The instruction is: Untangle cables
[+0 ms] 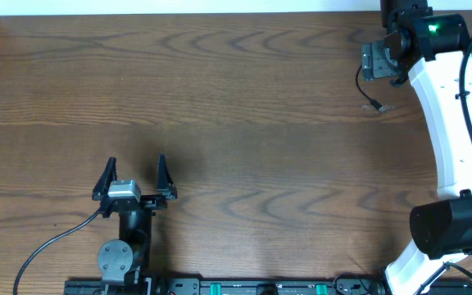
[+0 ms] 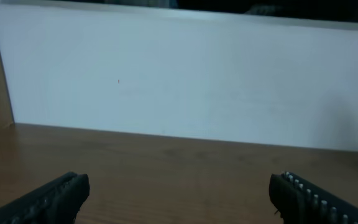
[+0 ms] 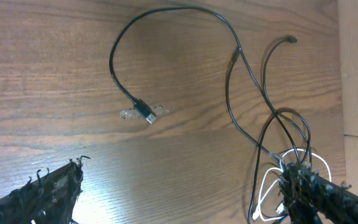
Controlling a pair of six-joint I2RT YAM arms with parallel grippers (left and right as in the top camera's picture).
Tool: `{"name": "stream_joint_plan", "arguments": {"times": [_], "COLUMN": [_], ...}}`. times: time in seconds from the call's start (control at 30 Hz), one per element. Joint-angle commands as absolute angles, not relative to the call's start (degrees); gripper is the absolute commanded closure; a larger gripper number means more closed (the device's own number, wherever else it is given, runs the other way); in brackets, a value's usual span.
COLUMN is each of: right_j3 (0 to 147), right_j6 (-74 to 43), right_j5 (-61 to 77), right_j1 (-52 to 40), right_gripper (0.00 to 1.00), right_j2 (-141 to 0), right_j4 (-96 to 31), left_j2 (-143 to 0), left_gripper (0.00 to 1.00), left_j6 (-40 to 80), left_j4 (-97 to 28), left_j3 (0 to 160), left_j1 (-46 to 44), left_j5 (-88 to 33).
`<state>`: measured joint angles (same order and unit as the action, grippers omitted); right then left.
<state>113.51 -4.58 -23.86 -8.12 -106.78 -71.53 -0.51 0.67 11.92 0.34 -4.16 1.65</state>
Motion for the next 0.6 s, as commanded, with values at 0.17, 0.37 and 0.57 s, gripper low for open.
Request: {"name": "stream_joint_plan", "arguments": {"times": [0.17, 0.37, 0.57], "right_j3": [113.7, 113.7, 113.7], "right_j6": [-5.5, -5.5, -5.5], "right_j5": [-24.4, -24.4, -24.4], "right_j1": [-8.6, -8.6, -8.6], "right_gripper": [0.01, 0.01, 0.01], "right_j2": [-106.2, -106.2, -106.2], "right_j4": [-71.5, -71.5, -71.5], "left_j2": [-0.1, -0.1, -0.1], "left_gripper": [0.02, 0.02, 0.02], "left_j6": [0.7, 0.4, 0.5], "left_j4": [-1.3, -4.2, -4.1], "left_j3": [0.2, 0.2, 0.2], "left_j1": [-3.9, -3.9, -3.9], "left_j5": [2.2, 2.2, 2.1]}}
